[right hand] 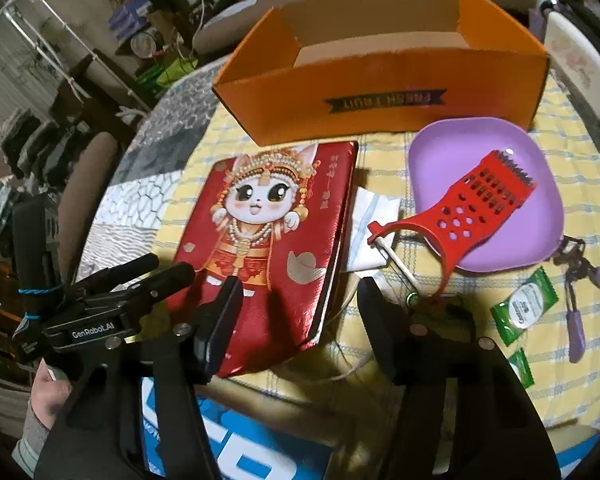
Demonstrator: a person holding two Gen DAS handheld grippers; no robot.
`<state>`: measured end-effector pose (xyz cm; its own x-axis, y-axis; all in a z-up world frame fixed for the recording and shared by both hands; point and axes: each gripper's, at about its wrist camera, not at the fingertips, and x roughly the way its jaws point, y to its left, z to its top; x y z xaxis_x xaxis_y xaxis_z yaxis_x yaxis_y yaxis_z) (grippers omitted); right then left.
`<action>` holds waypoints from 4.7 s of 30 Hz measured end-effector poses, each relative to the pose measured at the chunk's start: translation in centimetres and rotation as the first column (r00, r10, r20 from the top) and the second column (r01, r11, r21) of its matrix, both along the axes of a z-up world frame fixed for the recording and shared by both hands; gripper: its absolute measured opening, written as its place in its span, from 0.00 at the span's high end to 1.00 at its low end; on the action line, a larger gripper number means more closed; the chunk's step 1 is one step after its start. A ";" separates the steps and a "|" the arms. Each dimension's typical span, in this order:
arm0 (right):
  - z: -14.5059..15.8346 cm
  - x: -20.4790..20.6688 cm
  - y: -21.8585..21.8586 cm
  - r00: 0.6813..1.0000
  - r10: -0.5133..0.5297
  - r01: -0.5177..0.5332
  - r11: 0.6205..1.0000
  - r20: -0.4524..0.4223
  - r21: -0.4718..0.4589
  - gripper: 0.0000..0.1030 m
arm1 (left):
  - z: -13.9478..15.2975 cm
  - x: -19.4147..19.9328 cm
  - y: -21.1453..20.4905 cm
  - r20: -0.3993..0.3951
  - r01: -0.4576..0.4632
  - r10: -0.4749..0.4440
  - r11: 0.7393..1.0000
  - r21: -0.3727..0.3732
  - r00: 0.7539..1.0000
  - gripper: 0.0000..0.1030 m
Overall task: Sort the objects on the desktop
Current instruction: 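Grasp the red cat-printed bag with the right gripper and lift it, then lower the red bag into the orange box and open the right gripper, then grasp the white plastic bag on the table with the right gripper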
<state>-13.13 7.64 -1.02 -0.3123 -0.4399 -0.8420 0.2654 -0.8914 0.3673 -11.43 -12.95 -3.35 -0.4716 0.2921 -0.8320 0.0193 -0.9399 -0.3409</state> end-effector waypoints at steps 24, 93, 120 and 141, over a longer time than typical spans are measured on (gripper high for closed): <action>15.8 6.8 1.0 0.958 0.072 -0.092 0.994 -0.279 -0.059 0.69 | 14.4 4.7 1.5 -0.215 0.097 -0.096 0.995 -0.008 0.972 0.47; 7.1 -11.4 -0.1 0.997 -0.018 0.007 0.991 -0.081 -0.133 0.38 | 8.3 -12.1 6.4 -0.110 0.229 -0.276 0.919 -0.320 0.955 0.91; 23.1 -7.2 0.4 0.969 -0.018 -0.105 0.873 -0.246 -0.477 0.98 | 33.3 -7.8 5.4 -0.401 0.196 -0.221 0.975 -0.104 0.889 0.91; 9.3 -22.2 2.6 0.984 -0.159 0.167 0.981 0.083 -0.096 0.42 | 38.5 -0.5 -1.6 -0.587 0.265 -0.180 0.962 0.060 0.789 0.89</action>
<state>-35.32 10.24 8.30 -0.3248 -0.4734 -0.8188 0.0876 -0.8770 0.4723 -11.89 -14.56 35.12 -0.7559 0.5350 -0.3772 -0.4226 -0.8389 -0.3430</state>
